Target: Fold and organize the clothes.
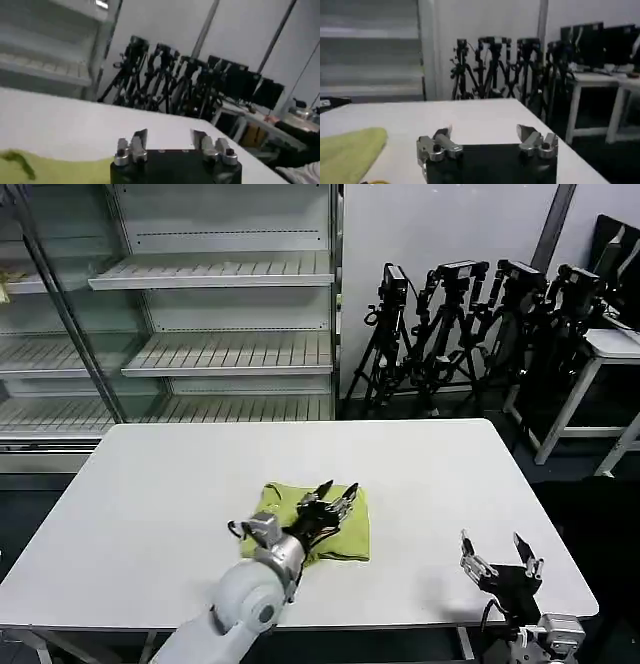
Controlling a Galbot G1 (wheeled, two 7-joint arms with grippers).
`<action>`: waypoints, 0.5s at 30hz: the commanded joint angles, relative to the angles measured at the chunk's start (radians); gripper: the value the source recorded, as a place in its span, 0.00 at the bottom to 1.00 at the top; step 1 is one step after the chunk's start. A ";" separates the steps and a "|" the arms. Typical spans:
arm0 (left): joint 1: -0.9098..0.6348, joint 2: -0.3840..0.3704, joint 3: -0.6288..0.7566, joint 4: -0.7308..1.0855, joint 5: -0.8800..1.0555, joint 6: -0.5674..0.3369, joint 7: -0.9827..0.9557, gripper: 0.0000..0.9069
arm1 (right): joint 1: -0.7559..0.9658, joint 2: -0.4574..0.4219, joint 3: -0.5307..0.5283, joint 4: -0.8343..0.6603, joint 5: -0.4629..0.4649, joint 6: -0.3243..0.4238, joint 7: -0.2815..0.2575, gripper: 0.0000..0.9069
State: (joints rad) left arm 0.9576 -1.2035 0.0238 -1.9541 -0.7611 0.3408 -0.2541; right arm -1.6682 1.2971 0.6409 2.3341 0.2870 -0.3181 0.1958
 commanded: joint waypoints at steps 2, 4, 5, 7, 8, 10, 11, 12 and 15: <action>0.406 0.157 -0.376 -0.248 0.398 -0.189 0.097 1.00 | 0.032 -0.013 -0.089 -0.019 -0.142 0.097 -0.045 1.00; 0.466 0.148 -0.433 -0.270 0.397 -0.184 0.105 1.00 | 0.033 -0.019 -0.099 -0.021 -0.136 0.097 -0.045 1.00; 0.491 0.143 -0.461 -0.282 0.398 -0.182 0.108 1.00 | 0.036 -0.021 -0.105 -0.021 -0.130 0.099 -0.044 1.00; 0.557 0.133 -0.512 -0.311 0.402 -0.175 0.119 1.00 | 0.047 -0.026 -0.113 -0.022 -0.112 0.101 -0.035 1.00; 0.571 0.134 -0.522 -0.314 0.402 -0.160 0.123 1.00 | 0.049 -0.028 -0.114 -0.021 -0.105 0.099 -0.032 1.00; 0.608 0.140 -0.550 -0.336 0.405 -0.138 0.130 1.00 | 0.051 -0.036 -0.127 -0.005 -0.084 0.072 -0.023 1.00; 0.621 0.140 -0.560 -0.342 0.411 -0.132 0.133 1.00 | 0.054 -0.036 -0.132 -0.005 -0.074 0.070 -0.021 1.00; 0.639 0.137 -0.572 -0.346 0.422 -0.129 0.139 1.00 | 0.057 -0.037 -0.142 -0.008 -0.067 0.076 -0.018 1.00; 0.661 0.121 -0.598 -0.345 0.425 -0.125 0.150 1.00 | 0.078 -0.028 -0.169 -0.024 -0.064 0.084 -0.001 1.00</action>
State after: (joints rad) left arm 1.3666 -1.0989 -0.3538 -2.1986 -0.4568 0.2286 -0.1502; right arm -1.6220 1.2668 0.5382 2.3201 0.2165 -0.2502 0.1804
